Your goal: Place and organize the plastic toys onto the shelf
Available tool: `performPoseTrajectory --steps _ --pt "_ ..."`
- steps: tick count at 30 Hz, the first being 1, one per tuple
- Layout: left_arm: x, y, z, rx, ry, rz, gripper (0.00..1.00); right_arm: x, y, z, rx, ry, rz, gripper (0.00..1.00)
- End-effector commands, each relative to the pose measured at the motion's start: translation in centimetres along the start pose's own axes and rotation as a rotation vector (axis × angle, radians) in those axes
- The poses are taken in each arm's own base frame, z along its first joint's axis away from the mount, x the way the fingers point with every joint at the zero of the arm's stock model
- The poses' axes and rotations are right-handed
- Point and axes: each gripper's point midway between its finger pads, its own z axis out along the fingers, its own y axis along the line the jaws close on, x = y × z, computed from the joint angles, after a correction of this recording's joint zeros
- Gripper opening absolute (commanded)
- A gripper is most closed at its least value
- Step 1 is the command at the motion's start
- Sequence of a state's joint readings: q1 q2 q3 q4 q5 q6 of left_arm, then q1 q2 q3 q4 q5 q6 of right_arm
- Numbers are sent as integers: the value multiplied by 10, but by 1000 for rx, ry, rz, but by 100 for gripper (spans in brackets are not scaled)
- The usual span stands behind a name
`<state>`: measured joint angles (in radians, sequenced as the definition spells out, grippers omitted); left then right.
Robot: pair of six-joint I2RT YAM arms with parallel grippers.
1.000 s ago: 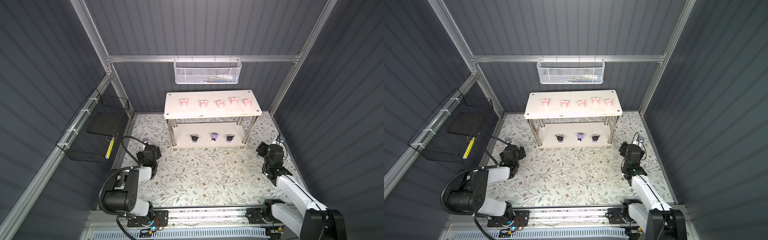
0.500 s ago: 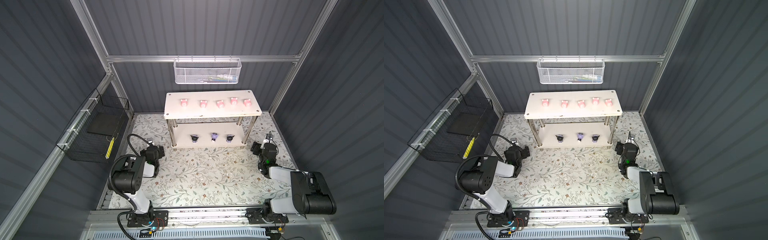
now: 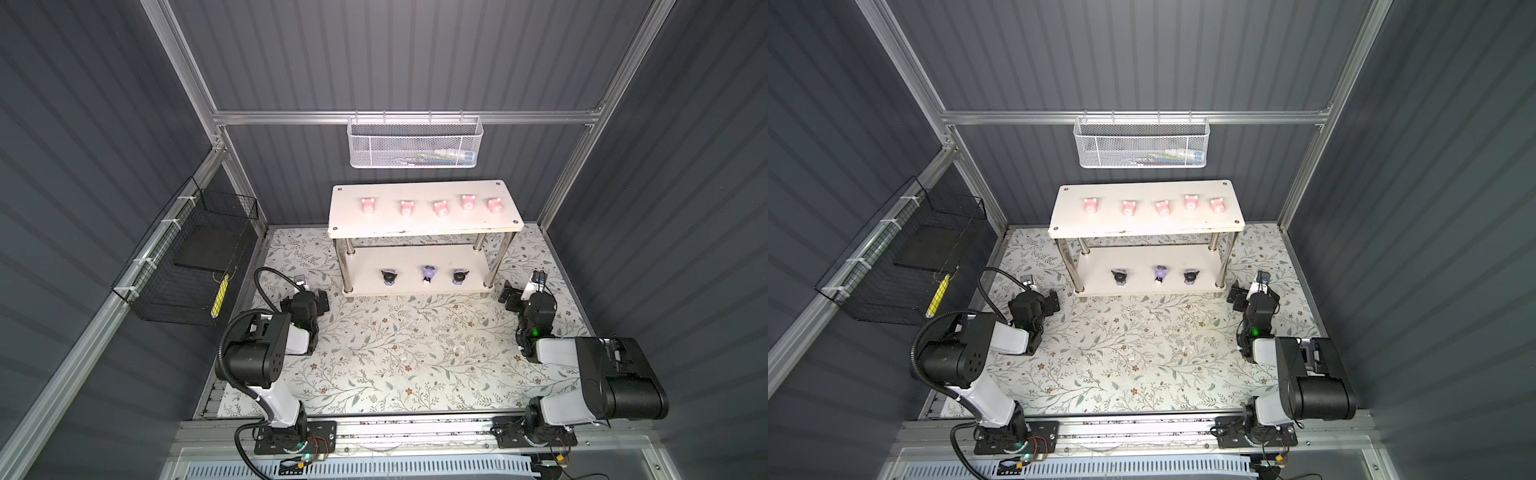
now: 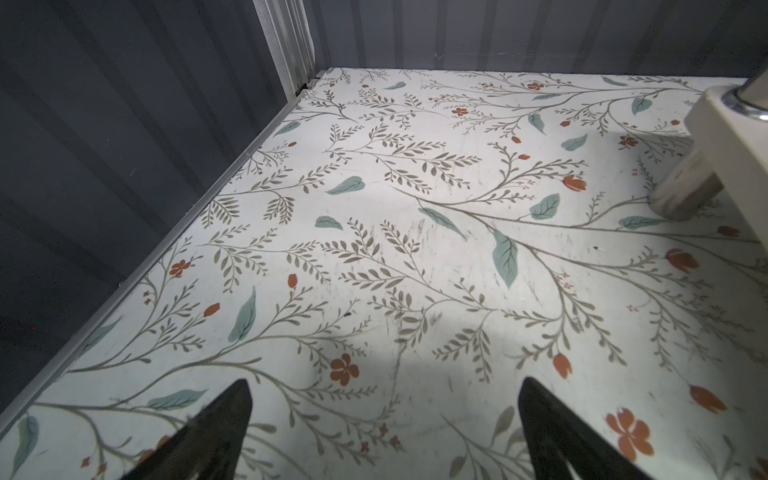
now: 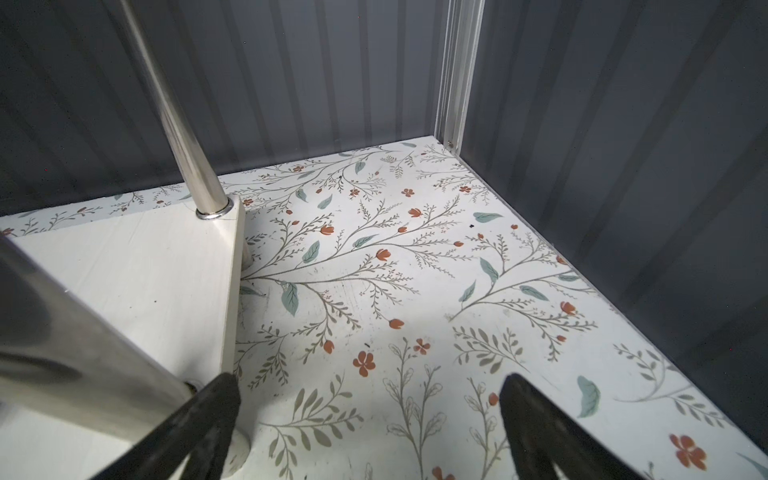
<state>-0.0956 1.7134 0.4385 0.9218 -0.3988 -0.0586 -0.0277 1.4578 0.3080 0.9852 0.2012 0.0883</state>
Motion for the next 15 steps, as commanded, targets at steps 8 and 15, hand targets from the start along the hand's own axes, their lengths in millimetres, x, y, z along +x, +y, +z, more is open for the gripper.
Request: performPoseTrajectory --steps 8,15 --pt "-11 0 1 1 -36 4 100 -5 1 0 -10 -25 -1 99" --pt "-11 0 1 1 -35 3 100 -6 1 -1 -10 -26 -1 99"
